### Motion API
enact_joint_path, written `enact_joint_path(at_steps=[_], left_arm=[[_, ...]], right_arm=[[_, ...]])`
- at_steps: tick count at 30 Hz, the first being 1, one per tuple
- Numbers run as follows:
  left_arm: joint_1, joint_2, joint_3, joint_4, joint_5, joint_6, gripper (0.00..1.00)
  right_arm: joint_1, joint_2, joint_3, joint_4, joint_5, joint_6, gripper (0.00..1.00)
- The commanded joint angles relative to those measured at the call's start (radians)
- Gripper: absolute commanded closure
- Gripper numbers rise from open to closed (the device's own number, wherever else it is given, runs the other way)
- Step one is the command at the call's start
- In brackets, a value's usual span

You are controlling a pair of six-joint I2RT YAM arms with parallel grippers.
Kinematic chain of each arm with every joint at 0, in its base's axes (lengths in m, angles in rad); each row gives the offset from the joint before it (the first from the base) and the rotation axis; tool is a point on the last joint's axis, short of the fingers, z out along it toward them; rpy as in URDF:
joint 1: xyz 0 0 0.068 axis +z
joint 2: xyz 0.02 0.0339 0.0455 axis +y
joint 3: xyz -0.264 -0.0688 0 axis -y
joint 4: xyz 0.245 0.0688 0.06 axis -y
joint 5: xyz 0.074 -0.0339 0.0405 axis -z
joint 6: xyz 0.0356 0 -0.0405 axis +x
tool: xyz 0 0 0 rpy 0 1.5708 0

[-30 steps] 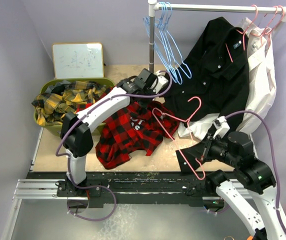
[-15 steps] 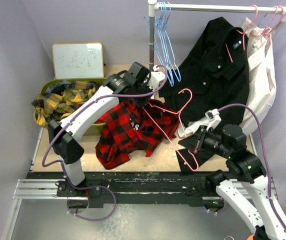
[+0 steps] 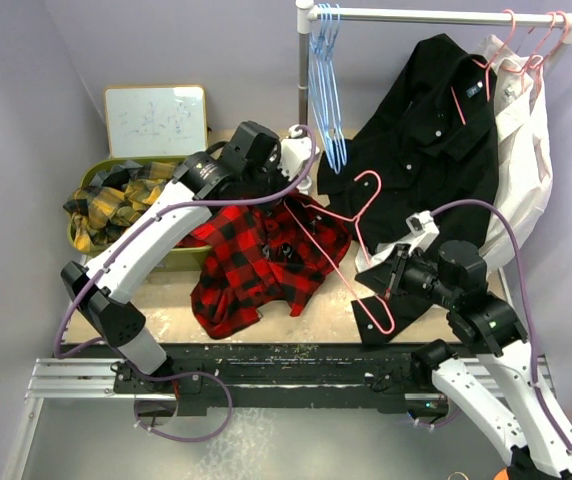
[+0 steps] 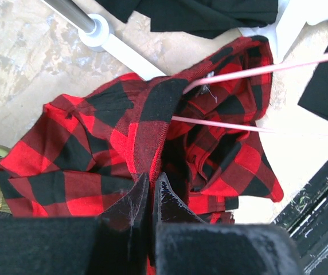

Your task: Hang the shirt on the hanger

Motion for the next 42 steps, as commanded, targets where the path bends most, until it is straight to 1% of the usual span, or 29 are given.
enact_joint_path(at_steps=[1,6,12,16,21,24,28,33,38,42], left_arm=[[0.001,-0.046,-0.016,-0.002,0.057,0.009,0.99],[0.001,-0.058,-0.002,-0.02,0.132,0.01,0.99],[0.001,-0.072,-0.004,-0.027,0.142,0.009,0.98],[0.004,-0.083,-0.011,-0.027,0.15,0.004,0.98],[0.042,-0.105,-0.029,-0.019,0.209,-0.012,0.98],[0.065,-0.127,-0.053,-0.008,0.226,-0.015,0.98],[0.099,-0.162,-0.089,0.004,0.255,-0.018,0.97],[0.141,-0.2,-0.131,0.016,0.307,-0.025,0.96],[0.167,-0.227,-0.152,0.011,0.36,-0.028,0.95],[0.17,-0.235,-0.167,0.015,0.362,-0.025,0.95]], right_arm=[[-0.005,0.037,0.069,0.137,-0.017,-0.012,1.0],[-0.002,0.06,0.068,0.2,-0.042,0.007,1.0],[0.029,0.071,0.062,0.247,-0.024,0.024,1.0],[0.091,0.077,0.06,0.258,0.029,0.027,1.0],[0.266,0.11,0.05,0.276,0.186,0.029,1.0],[0.333,0.111,0.039,0.29,0.269,0.028,1.0],[0.349,0.101,0.037,0.294,0.341,0.012,1.0],[0.36,0.122,0.015,0.351,0.353,-0.002,1.0],[0.416,0.167,0.007,0.422,0.395,-0.015,1.0],[0.465,0.207,0.028,0.447,0.461,-0.043,1.0]])
